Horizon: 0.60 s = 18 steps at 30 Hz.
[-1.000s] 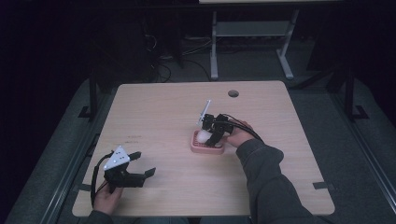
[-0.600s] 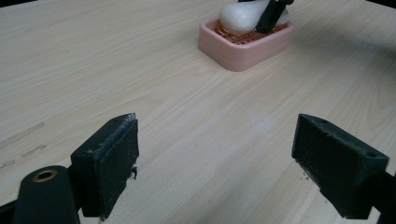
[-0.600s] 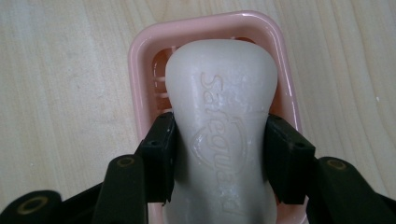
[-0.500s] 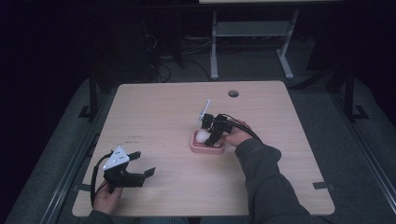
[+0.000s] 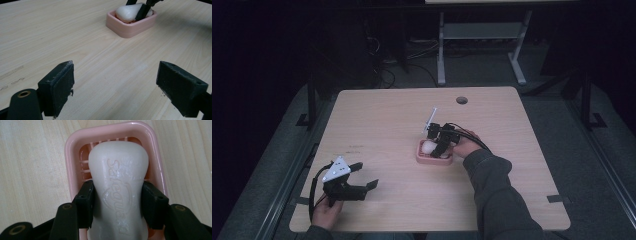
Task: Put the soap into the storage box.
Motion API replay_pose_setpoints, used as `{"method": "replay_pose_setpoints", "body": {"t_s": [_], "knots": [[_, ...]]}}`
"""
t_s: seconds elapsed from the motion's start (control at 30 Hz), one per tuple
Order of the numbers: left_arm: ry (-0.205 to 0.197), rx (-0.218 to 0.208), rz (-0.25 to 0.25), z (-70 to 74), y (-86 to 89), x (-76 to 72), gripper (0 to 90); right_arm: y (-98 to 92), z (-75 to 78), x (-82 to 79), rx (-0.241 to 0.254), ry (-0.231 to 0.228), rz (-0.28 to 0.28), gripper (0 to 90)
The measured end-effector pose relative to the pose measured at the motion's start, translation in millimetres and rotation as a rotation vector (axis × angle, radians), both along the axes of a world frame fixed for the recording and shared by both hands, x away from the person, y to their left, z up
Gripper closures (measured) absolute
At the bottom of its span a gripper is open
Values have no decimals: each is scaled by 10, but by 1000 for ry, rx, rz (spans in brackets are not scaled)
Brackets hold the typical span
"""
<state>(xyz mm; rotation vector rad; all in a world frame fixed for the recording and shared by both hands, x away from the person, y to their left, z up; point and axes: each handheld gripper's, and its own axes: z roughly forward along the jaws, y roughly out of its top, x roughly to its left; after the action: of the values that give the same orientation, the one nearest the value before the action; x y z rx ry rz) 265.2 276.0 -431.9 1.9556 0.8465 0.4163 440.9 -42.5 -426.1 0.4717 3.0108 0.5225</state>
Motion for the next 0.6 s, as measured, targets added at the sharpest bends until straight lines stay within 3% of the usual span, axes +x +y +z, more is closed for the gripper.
{"method": "replay_pose_setpoints", "body": {"t_s": [0.6], "knots": [[-2, 0, 0, -1, -1, 2, 145, -17, 9, 5, 22, -6, -16, 466]]}}
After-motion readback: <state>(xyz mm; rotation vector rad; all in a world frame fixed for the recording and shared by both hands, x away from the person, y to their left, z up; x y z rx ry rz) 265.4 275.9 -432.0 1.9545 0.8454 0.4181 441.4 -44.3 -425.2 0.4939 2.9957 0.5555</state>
